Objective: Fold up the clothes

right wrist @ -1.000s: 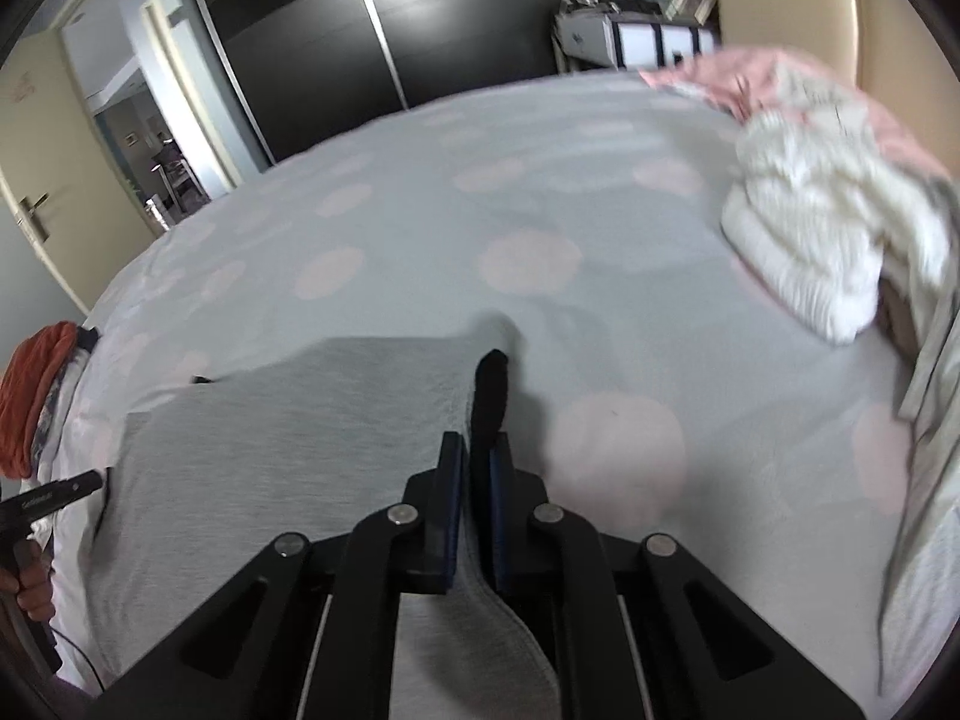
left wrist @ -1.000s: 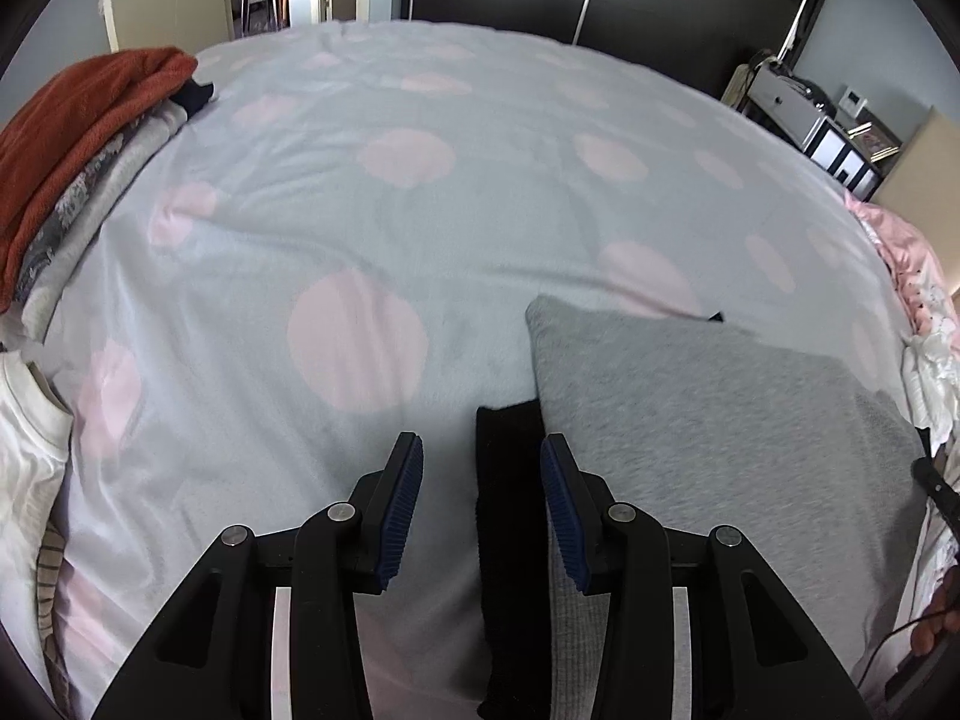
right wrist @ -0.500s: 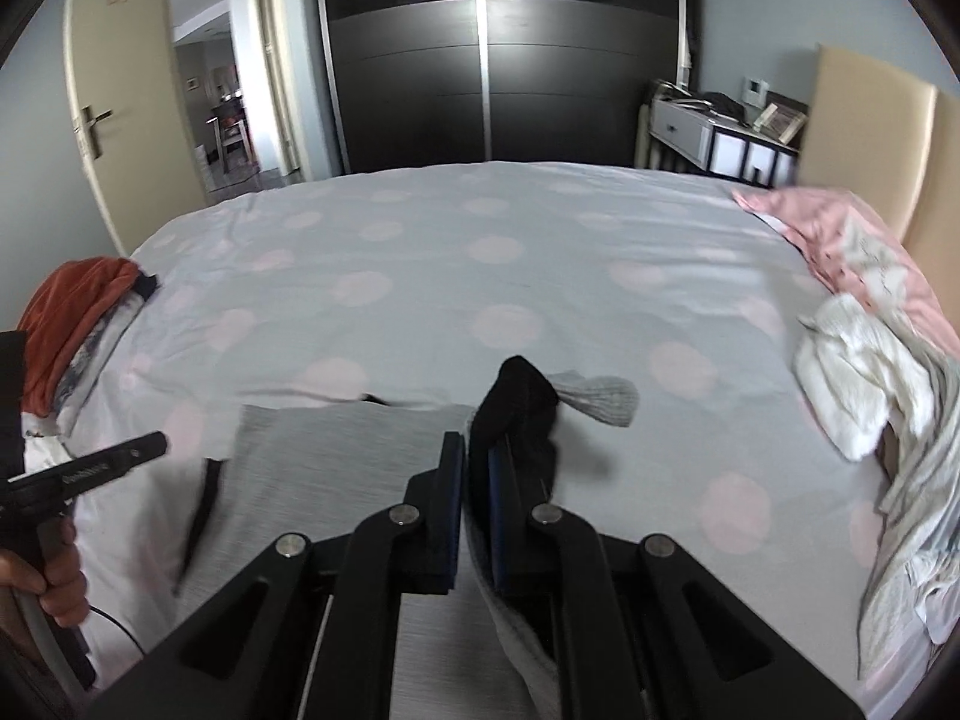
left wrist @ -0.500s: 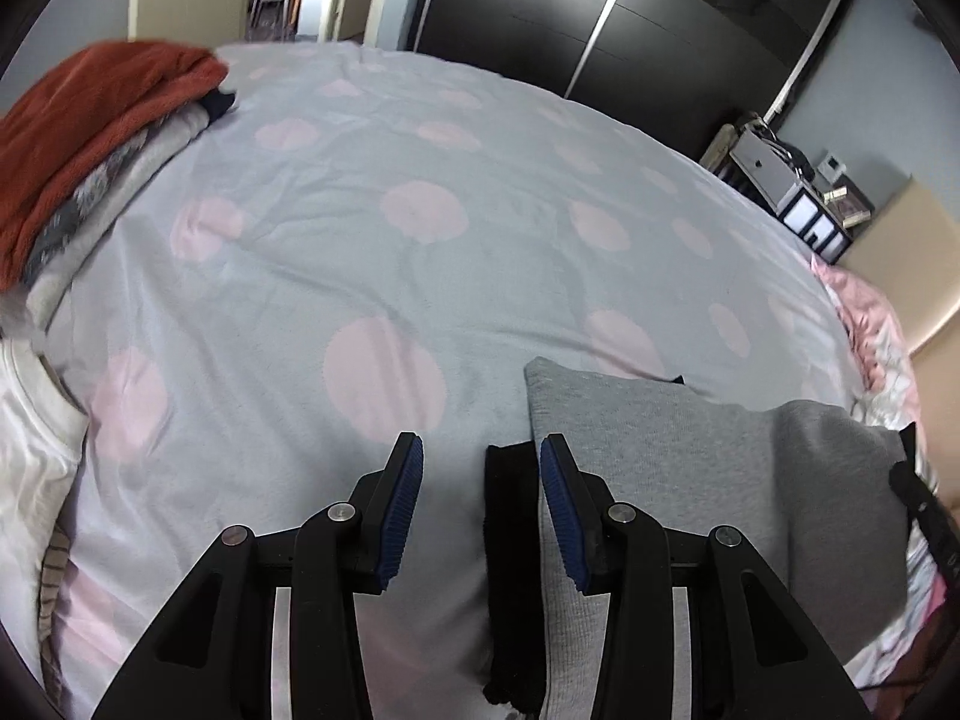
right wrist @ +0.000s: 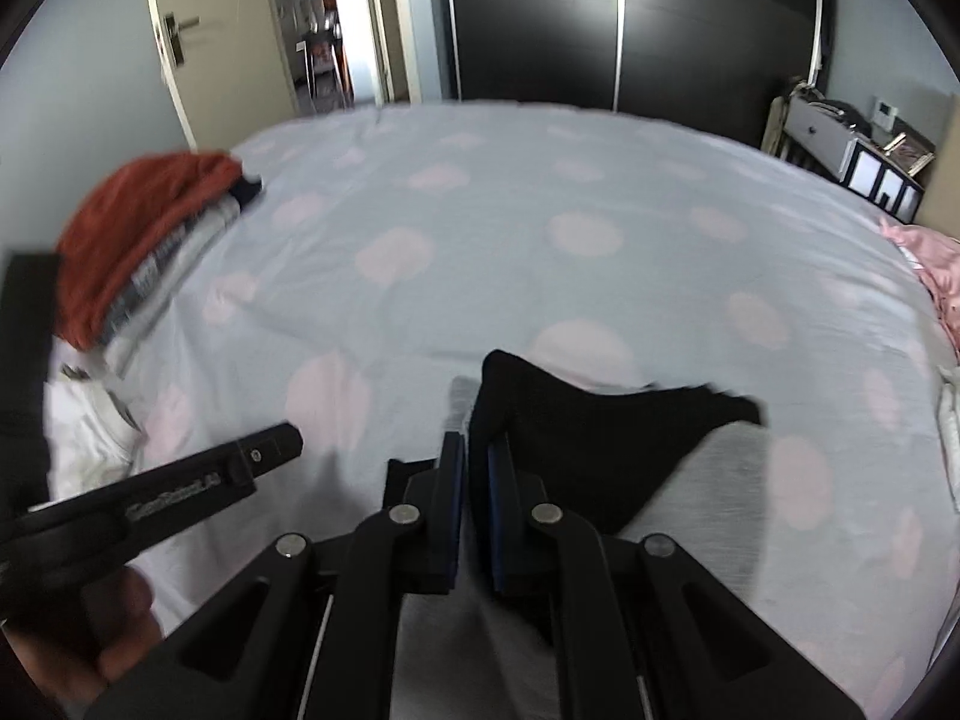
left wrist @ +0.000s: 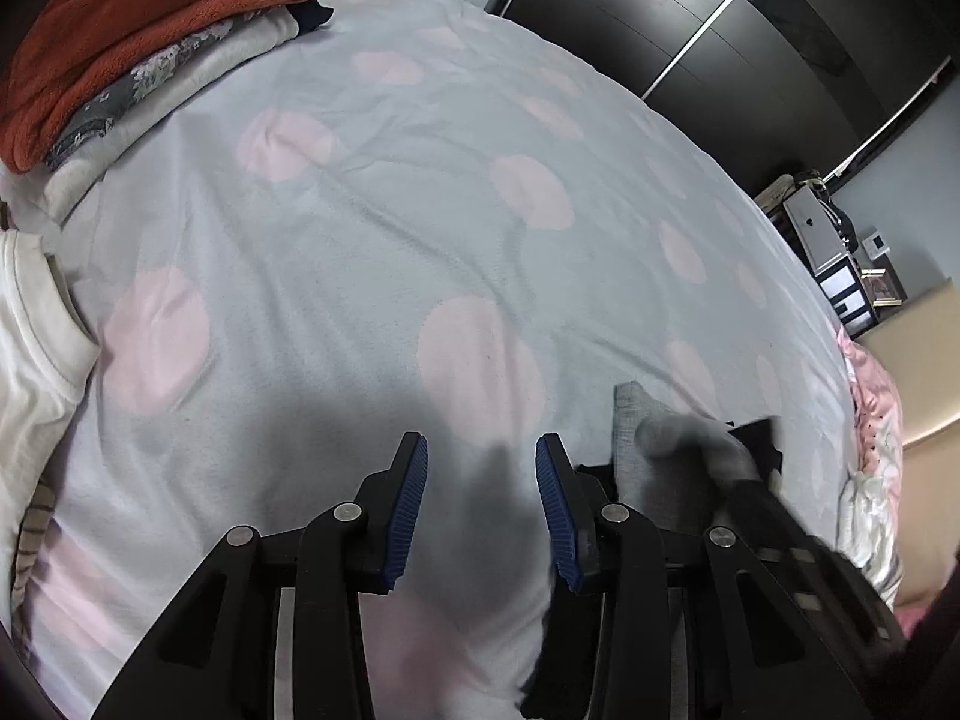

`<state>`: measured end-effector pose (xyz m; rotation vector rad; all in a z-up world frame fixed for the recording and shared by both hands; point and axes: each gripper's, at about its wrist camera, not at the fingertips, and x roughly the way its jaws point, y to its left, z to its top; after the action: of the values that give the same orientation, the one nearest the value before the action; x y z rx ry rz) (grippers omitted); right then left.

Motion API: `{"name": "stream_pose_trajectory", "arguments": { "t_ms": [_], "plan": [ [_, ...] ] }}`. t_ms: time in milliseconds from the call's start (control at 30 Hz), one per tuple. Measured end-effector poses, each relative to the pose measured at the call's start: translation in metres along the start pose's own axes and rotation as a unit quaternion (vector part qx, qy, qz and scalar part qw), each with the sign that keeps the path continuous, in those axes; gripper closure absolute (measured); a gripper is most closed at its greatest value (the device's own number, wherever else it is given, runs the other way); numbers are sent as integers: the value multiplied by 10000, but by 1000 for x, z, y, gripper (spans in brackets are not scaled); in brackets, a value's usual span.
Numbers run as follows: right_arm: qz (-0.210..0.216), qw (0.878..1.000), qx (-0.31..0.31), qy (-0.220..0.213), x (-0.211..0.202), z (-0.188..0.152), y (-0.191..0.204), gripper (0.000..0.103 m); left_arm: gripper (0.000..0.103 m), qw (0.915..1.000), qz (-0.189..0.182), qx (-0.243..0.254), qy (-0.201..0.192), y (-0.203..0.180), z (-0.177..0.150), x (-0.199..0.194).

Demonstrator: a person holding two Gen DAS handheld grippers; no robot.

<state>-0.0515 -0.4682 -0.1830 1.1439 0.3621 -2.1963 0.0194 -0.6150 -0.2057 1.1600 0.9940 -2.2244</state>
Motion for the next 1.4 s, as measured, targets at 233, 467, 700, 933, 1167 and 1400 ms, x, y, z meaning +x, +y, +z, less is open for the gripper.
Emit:
{"name": "stream_pose_trajectory", "arguments": {
  "t_ms": [233, 467, 700, 933, 1167, 1400],
  "plan": [
    [243, 9983, -8, 529, 40, -13, 6, 96, 64, 9999, -101, -77, 80, 3, 6, 13],
    [383, 9970, -8, 665, 45, -16, 2, 92, 64, 9996, -112, 128, 214, -1, 6, 20],
    [292, 9990, -177, 301, -14, -21, -10, 91, 64, 9974, -120, 574, 409, -14, -9, 12],
    [293, 9992, 239, -109, -85, -61, -63, 79, 64, 9926, -322, 923, 715, -33, -44, -14],
    [752, 9920, 1010, -54, -97, -103, -109, 58, 64, 9924, -314, 968, 697, -45, -68, -46],
    [1328, 9805, 1424, 264, -49, -107, -120, 61, 64, 9921, -49, 818, 948, -41, -81, -42]
  ]
}}
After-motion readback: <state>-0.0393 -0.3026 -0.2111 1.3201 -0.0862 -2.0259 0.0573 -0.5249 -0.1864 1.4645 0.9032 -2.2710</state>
